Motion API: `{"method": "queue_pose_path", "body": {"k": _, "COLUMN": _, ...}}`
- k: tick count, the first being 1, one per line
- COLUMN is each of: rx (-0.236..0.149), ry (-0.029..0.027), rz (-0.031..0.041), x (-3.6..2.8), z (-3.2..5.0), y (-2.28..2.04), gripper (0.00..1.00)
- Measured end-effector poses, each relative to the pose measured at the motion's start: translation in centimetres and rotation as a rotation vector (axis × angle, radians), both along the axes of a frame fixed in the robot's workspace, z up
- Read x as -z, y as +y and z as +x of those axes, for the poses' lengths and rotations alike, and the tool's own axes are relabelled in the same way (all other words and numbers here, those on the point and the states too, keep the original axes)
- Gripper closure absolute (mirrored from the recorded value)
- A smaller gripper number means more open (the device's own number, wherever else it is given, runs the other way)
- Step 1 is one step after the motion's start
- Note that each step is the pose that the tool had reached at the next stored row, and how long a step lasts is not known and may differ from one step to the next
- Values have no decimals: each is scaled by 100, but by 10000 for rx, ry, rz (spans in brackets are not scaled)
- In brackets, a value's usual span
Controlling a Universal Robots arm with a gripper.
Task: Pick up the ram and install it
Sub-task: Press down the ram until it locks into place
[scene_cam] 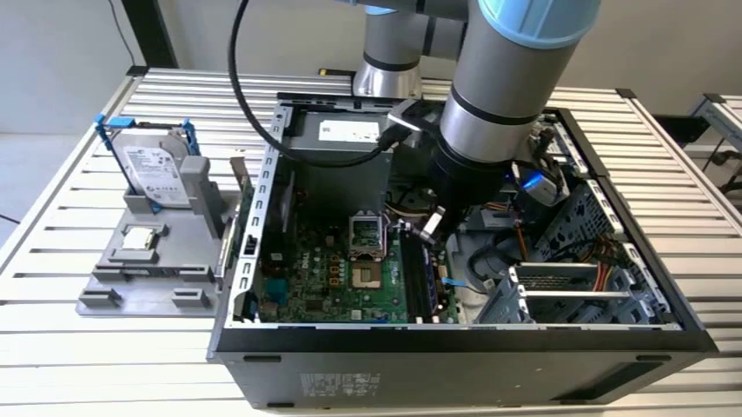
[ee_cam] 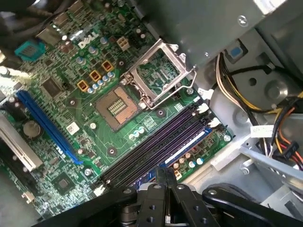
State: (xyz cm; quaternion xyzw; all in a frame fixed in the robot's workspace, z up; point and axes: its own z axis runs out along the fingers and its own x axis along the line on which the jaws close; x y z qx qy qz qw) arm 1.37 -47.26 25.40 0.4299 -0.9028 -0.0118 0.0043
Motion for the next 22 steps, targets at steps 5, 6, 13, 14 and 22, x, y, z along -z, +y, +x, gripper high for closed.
{"method": "queue_pose_path", "body": {"k": 5, "rx": -830, "ry": 0, "rz": 1, "x": 0, "z": 0, "y": 0, "gripper": 100}}
{"method": "queue_pose_path", "body": {"k": 6, "rx": -1008, "ry": 0, "rz": 1, "x": 0, "z": 0, "y": 0, "gripper": 100}}
{"method": "queue_pose_path", "body": {"k": 13, "rx": -2192, "ry": 0, "rz": 1, "x": 0, "z": 0, "y": 0, "gripper": 100}}
{"method": "queue_pose_path", "body": {"k": 14, "rx": -2363, "ry": 0, "rz": 0, "x": 0, "z": 0, "y": 0, "gripper": 100}}
{"method": "queue_pose_path", "body": {"k": 22, "rx": -3501, "ry": 0, "rz": 1, "x": 0, "z": 0, "y": 0, "gripper": 100}}
